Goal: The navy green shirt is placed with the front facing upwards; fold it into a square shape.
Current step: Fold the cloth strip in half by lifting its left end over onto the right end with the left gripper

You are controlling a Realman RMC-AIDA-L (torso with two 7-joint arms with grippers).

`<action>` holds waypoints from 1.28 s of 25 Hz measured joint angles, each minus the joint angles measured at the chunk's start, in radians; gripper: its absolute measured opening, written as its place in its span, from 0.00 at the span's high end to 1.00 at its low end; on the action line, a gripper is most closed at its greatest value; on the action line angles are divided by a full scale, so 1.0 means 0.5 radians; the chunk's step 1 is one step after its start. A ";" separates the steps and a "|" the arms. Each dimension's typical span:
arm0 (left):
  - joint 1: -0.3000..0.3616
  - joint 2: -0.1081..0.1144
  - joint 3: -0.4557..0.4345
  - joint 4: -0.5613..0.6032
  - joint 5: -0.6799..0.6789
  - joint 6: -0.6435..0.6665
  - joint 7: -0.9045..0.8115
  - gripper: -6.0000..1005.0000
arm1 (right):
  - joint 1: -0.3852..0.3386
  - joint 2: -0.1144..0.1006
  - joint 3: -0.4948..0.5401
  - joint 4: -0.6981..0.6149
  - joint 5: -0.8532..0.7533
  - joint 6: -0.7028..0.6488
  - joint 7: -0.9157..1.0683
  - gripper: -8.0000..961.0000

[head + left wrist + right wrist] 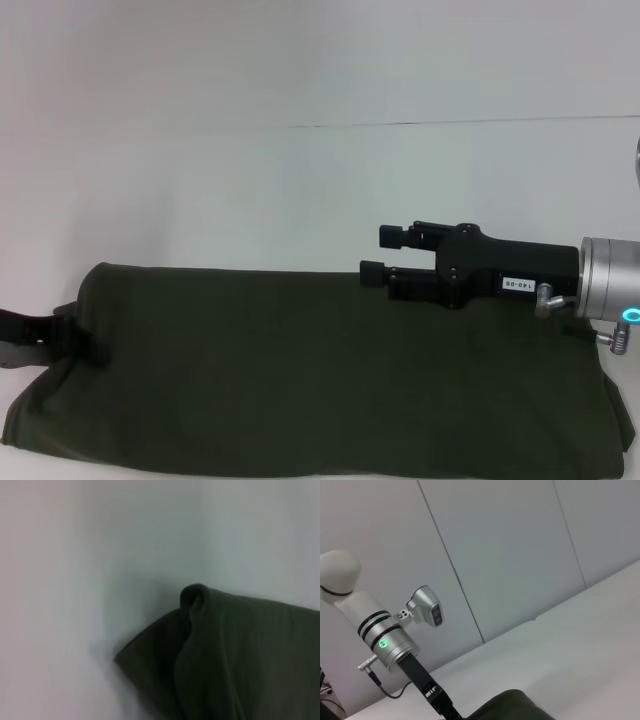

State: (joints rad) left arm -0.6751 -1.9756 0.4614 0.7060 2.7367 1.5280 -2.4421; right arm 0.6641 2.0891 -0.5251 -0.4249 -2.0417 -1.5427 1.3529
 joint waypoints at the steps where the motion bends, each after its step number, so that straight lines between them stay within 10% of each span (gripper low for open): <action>1: -0.001 0.000 0.002 0.000 0.000 0.002 -0.004 0.79 | 0.000 0.000 0.001 0.000 0.000 0.000 0.000 0.18; 20: -0.035 0.031 0.072 0.053 0.022 -0.005 -0.076 0.94 | -0.008 -0.003 0.009 -0.003 0.119 -0.014 -0.002 0.18; 32: -0.048 0.187 -0.041 0.356 0.235 0.003 -0.161 0.94 | -0.012 -0.003 0.010 -0.003 0.178 0.019 -0.008 0.18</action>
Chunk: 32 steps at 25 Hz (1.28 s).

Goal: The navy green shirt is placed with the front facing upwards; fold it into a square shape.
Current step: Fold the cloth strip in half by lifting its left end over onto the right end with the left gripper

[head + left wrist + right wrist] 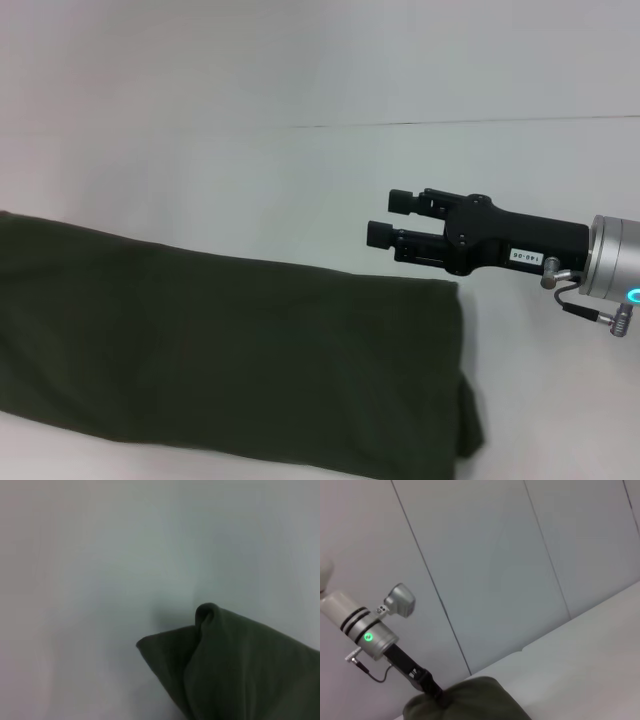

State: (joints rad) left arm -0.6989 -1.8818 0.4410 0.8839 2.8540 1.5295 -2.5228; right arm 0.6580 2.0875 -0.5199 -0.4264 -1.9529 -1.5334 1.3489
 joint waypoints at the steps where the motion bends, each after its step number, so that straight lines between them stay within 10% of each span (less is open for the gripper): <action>1: -0.001 0.010 -0.005 0.020 0.002 0.005 -0.004 0.94 | 0.000 0.000 0.000 0.000 0.004 0.003 0.000 0.18; 13: -0.028 -0.023 -0.034 0.156 -0.202 0.241 -0.036 0.94 | -0.001 0.003 -0.004 0.003 0.051 0.047 -0.007 0.18; 19: -0.032 -0.273 0.001 0.670 -0.462 0.613 -0.166 0.94 | -0.011 0.003 -0.009 0.006 0.057 0.073 -0.018 0.18; 26: -0.064 -0.508 0.048 0.744 -0.550 0.746 -0.199 0.94 | -0.030 0.003 0.002 0.034 0.130 0.130 -0.062 0.18; 32: -0.029 -0.573 0.171 0.414 -0.867 0.658 -0.201 0.94 | -0.030 0.003 0.000 0.072 0.179 0.197 -0.084 0.18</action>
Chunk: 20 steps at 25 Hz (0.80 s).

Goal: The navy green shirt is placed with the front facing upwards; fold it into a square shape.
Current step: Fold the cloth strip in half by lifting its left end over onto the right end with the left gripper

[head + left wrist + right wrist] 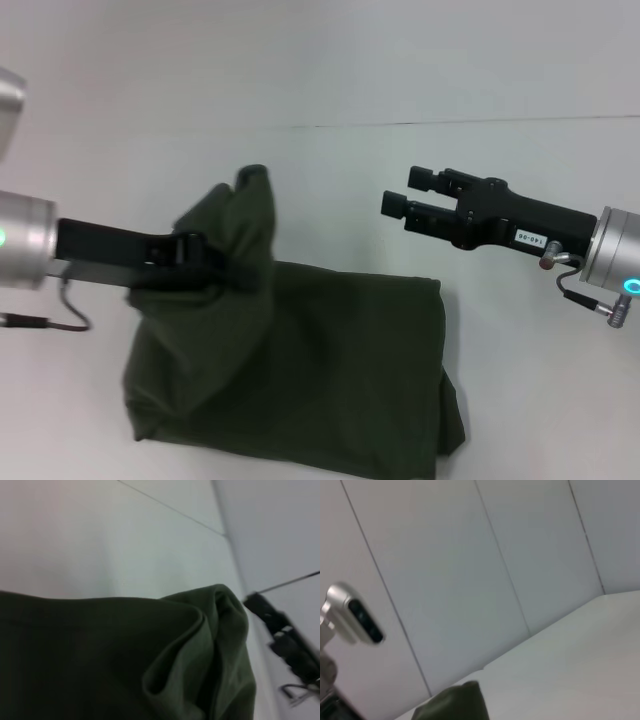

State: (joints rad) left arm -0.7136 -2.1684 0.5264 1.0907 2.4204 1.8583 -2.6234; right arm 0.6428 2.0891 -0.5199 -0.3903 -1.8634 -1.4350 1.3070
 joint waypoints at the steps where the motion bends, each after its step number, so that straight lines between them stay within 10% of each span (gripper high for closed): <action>1: 0.012 0.000 0.020 -0.063 -0.057 -0.035 0.008 0.94 | -0.001 0.000 0.001 0.005 0.007 0.009 0.000 0.18; 20: 0.163 0.029 0.159 -0.973 -0.506 -0.557 0.389 0.88 | -0.020 0.000 0.003 0.036 0.070 0.072 0.000 0.18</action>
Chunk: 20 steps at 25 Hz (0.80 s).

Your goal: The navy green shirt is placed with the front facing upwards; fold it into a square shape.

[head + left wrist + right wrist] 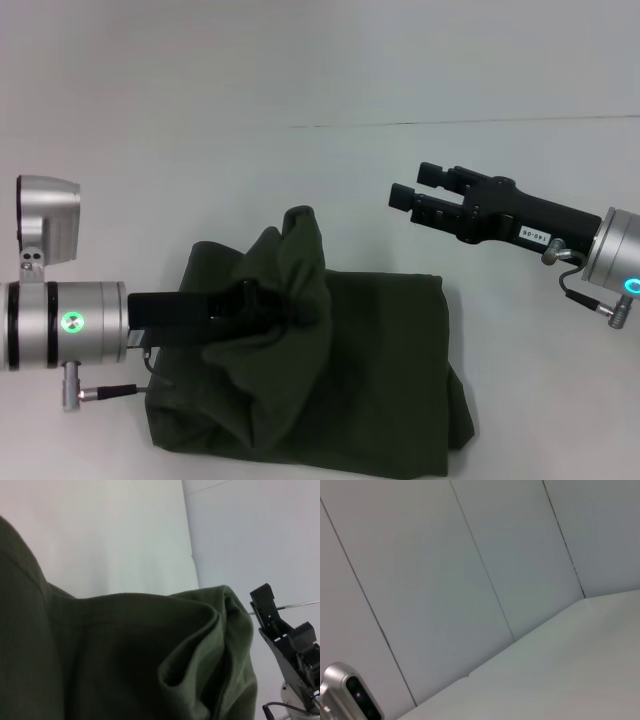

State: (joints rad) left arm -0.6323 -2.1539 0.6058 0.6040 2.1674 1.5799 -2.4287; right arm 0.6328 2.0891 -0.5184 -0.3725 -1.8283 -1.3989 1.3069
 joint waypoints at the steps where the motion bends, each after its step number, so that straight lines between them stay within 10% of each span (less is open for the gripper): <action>1: 0.001 -0.001 0.000 -0.024 -0.011 -0.009 0.022 0.87 | 0.000 0.000 0.000 0.001 0.000 0.005 0.000 0.18; 20: 0.122 0.052 -0.136 -0.143 -0.341 0.277 0.767 0.50 | 0.001 -0.007 -0.041 -0.031 -0.026 -0.006 0.073 0.18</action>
State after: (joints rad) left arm -0.5713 -2.1280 0.5379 0.5326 1.9971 1.7186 -2.0450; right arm 0.6334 2.0856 -0.5391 -0.3880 -1.8413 -1.4018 1.3433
